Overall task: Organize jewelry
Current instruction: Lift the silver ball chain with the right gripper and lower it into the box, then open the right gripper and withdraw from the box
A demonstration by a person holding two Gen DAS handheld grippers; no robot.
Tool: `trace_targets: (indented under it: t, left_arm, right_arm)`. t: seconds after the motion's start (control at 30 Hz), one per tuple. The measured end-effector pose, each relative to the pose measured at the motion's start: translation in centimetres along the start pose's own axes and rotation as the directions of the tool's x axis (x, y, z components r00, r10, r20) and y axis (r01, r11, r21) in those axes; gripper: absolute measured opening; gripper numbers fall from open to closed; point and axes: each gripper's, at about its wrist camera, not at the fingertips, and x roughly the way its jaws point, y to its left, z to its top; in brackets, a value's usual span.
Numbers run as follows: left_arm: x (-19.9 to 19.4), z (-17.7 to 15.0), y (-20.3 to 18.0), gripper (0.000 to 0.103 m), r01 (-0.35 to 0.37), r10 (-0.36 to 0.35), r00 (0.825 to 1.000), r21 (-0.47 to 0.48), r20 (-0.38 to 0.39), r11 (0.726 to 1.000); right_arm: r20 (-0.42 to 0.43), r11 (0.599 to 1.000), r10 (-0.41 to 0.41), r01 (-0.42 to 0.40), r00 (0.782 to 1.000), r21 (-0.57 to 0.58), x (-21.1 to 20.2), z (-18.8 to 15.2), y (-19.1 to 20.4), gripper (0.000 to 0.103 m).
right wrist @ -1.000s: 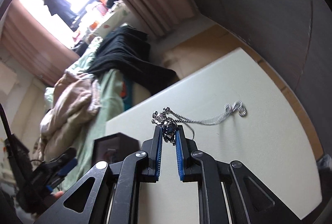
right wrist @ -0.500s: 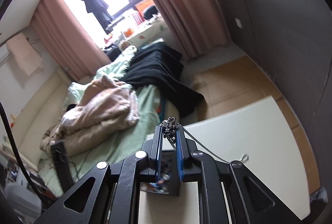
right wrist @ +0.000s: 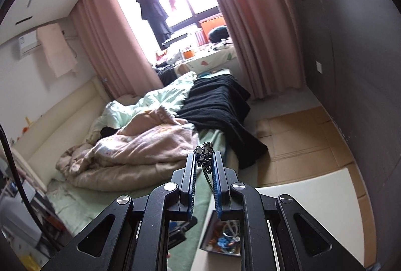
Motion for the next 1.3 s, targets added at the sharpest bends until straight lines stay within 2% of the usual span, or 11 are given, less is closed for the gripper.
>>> trace_targets:
  t: [0.13,0.4,0.77,0.9,1.03,1.13,1.17,1.2,1.23,1.27,1.3]
  left_arm:
    - [-0.4,0.1,0.4,0.078,0.007,-0.007,1.000,-0.004,0.001,1.000]
    - [-0.8,0.2,0.8,0.078,0.001,-0.001,1.000,-0.014,0.009,1.000]
    - [-1.0,0.4,0.7,0.078,-0.025,0.026,0.999,-0.020,0.027,0.999]
    - [-1.5,0.4,1.1,0.078,-0.039,0.042,0.998,-0.055,0.055,0.998]
    - [-1.3,0.2,0.9,0.078,-0.066,0.069,0.996,-0.041,0.057,0.997]
    - [-1.0,0.2,0.7,0.078,-0.065,0.067,0.996,-0.042,0.051,0.997]
    - [-1.0,0.1,0.5,0.078,-0.067,0.069,0.997,-0.036,0.048,0.997]
    - [-0.9,0.0,0.3,0.078,-0.072,0.073,0.996,-0.026,0.041,0.997]
    - [-0.8,-0.2,0.1,0.078,-0.075,0.075,0.997,-0.015,0.035,0.997]
    - [-0.7,-0.4,-0.2,0.078,-0.078,0.078,0.997,0.001,0.026,0.997]
    - [-0.7,-0.5,-0.5,0.078,-0.081,0.080,0.997,0.014,0.021,0.997]
  right_arm:
    - [-0.018,1.000,-0.003,0.003,1.000,-0.015,1.4,-0.8,0.8,0.013]
    - [-0.083,1.000,0.004,-0.002,0.997,0.029,3.7,-3.3,-0.6,0.013]
    - [-0.200,0.996,0.023,-0.005,0.980,0.090,7.3,-8.8,-3.2,0.013]
    - [-0.254,0.991,0.053,-0.020,0.966,0.134,8.7,-11.4,-4.7,0.013]
    - [-0.308,0.989,0.067,-0.023,0.949,0.146,10.6,-13.7,-5.6,0.013]
    - [-0.373,0.988,0.033,0.026,0.927,0.152,11.5,-14.5,-6.4,0.014]
    - [-0.373,0.986,0.024,0.039,0.927,0.160,11.4,-14.5,-6.8,0.015]
    - [-0.365,0.984,0.031,0.036,0.930,0.176,11.0,-14.4,-7.3,0.016]
    - [-0.357,0.981,0.043,0.028,0.933,0.192,10.5,-14.4,-7.7,0.027]
    - [-0.349,0.979,0.047,0.026,0.936,0.202,10.1,-14.2,-7.9,0.042]
    - [-0.334,0.978,0.038,0.034,0.942,0.207,9.5,-14.1,-8.3,0.048]
